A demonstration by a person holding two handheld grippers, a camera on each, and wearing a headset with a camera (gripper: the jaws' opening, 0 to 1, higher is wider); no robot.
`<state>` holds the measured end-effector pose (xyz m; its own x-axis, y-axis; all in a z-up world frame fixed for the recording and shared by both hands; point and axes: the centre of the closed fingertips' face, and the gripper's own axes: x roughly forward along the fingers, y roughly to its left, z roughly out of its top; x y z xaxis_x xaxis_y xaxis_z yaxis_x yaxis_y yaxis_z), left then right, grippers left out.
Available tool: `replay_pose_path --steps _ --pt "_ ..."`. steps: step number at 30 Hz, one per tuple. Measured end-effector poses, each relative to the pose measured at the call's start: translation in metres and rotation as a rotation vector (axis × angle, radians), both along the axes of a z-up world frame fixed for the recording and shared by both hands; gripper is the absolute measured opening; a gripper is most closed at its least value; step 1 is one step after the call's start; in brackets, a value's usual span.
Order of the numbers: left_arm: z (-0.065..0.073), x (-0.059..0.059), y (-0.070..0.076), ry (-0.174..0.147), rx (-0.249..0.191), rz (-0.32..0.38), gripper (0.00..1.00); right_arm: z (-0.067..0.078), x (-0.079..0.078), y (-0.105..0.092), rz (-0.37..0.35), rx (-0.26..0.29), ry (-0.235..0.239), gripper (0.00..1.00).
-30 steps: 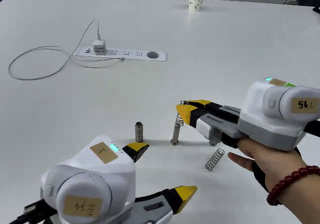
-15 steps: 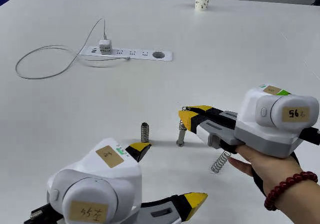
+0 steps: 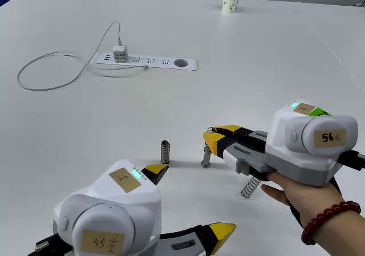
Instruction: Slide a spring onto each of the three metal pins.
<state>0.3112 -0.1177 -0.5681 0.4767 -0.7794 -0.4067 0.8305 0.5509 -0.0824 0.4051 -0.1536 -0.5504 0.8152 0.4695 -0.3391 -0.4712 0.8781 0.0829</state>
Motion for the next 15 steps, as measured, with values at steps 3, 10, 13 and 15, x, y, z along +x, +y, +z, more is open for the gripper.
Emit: replay_pose_path --steps 3,10,13,15 --pt "0.0 0.0 0.001 -0.001 0.002 0.002 0.79 -0.003 -0.001 0.001 0.003 -0.015 0.004 0.11" --pt "0.0 0.001 0.001 -0.003 0.004 0.003 0.79 -0.011 -0.003 0.001 0.01 -0.043 0.02 0.11" --pt "0.0 0.001 0.001 -0.001 0.003 0.005 0.79 -0.014 -0.004 0.001 0.013 -0.05 0.028 0.11" --pt "-0.001 0.001 0.001 -0.004 0.007 0.005 0.78 -0.017 -0.004 0.001 0.016 -0.057 0.034 0.11"
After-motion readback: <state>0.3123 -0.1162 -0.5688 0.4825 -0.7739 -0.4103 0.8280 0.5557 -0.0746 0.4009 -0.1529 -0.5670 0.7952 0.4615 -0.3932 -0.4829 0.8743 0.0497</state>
